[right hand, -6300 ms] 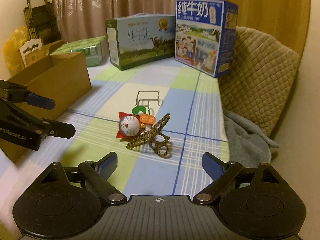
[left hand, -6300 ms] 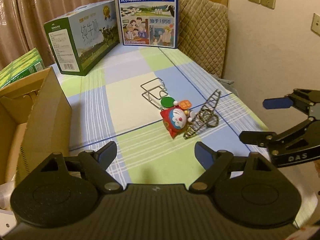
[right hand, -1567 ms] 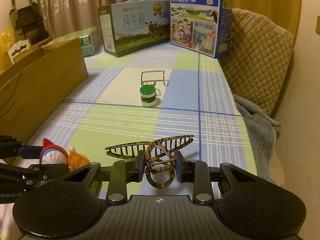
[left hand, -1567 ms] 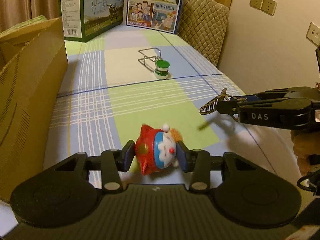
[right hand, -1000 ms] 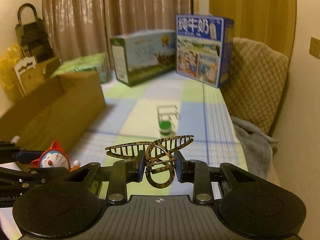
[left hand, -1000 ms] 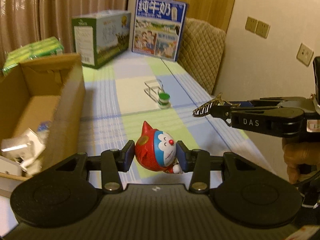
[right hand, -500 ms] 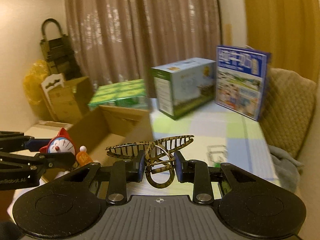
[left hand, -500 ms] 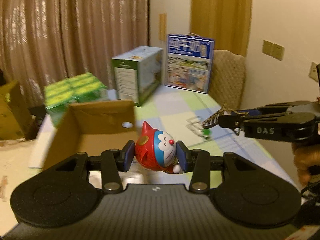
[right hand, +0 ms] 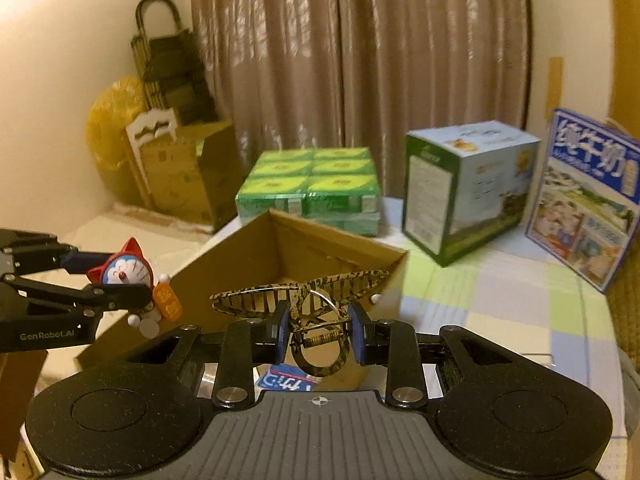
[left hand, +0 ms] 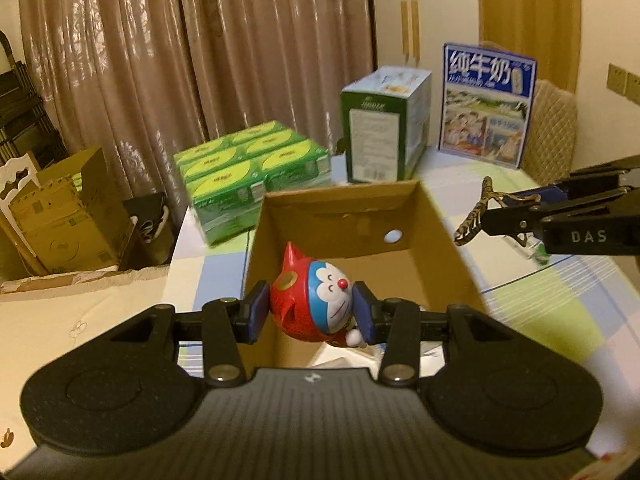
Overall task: Organize rigid objects
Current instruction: 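Lower the Doraemon toy into the box and open the left gripper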
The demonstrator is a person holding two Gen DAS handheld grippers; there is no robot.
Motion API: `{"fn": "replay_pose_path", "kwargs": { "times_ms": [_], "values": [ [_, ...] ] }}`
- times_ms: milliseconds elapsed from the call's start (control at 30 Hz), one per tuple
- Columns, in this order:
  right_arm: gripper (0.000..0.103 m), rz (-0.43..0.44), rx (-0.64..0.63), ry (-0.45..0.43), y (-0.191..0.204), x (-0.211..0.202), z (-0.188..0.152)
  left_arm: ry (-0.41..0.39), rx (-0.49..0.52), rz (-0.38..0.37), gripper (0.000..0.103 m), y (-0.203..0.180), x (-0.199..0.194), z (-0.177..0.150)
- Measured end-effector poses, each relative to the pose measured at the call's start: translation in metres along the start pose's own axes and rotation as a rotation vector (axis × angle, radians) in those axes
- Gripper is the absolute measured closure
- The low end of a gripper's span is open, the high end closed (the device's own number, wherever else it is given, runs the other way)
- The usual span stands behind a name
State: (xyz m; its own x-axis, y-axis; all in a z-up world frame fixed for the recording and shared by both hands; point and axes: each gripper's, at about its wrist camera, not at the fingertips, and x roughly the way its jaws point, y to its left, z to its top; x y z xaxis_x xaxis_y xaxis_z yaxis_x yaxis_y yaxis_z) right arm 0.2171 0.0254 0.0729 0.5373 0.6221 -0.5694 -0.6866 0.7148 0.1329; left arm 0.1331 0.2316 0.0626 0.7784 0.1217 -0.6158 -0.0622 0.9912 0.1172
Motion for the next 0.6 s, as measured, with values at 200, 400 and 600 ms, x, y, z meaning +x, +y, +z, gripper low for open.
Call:
{"fn": "replay_pose_path", "kwargs": {
  "times_ms": [200,400,600],
  "values": [
    [0.076,0.001,-0.037,0.083,0.001,0.054,0.002,0.049,0.025,-0.012,0.064,0.011,0.043,-0.003],
    [0.076,-0.015,-0.071,0.113,0.003,0.081,-0.001,0.085,0.044,-0.033,0.064,0.013,0.073,-0.01],
    [0.076,-0.012,-0.073,0.133,0.002,0.095,-0.004,0.099,0.06,-0.047,0.064,0.012,0.089,-0.013]
  ]
}}
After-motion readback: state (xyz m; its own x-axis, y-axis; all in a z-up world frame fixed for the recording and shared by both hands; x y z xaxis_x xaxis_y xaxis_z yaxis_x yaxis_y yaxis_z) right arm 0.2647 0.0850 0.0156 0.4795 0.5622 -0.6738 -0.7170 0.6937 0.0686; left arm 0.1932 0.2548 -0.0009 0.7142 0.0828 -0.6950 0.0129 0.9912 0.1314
